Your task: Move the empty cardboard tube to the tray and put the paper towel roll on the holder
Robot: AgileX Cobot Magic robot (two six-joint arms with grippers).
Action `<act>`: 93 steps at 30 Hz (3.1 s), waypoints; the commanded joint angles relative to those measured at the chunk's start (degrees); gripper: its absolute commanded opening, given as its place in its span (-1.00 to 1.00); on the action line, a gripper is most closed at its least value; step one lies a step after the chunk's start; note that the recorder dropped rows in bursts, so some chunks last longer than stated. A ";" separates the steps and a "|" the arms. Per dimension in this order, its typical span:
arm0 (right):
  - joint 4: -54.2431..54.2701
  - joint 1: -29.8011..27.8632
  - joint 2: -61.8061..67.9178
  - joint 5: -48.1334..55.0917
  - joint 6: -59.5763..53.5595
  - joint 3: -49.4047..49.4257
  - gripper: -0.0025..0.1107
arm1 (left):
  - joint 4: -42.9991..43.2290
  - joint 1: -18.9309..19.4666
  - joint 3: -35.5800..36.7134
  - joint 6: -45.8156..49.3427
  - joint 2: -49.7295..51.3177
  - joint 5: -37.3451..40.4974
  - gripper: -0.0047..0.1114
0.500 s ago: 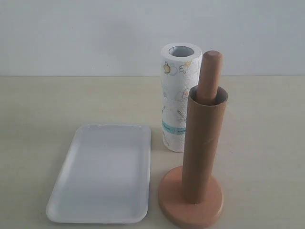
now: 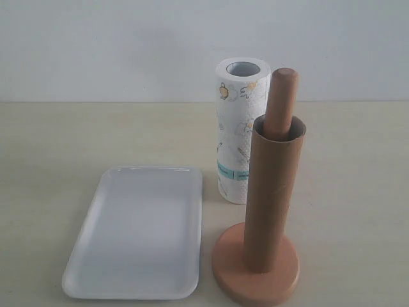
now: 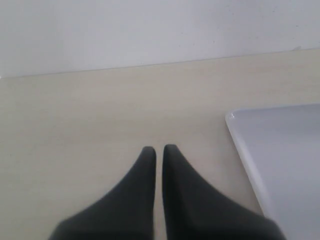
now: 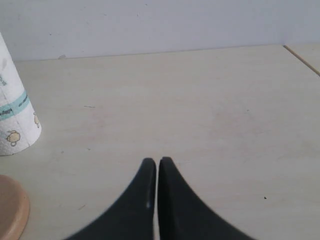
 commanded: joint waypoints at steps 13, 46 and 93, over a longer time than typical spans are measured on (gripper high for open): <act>0.10 -0.04 -0.24 -0.73 0.00 -0.01 -0.93 | -0.21 0.13 0.16 -0.48 -0.17 0.04 -0.85; 4.55 -0.04 -0.24 -37.66 -12.55 -5.52 -0.93 | -0.21 0.13 0.16 -0.48 -0.17 0.04 -0.85; 4.55 -0.04 -0.24 -11.33 -7.43 -5.41 -0.93 | -0.21 0.13 0.16 -0.48 -0.17 0.04 -0.85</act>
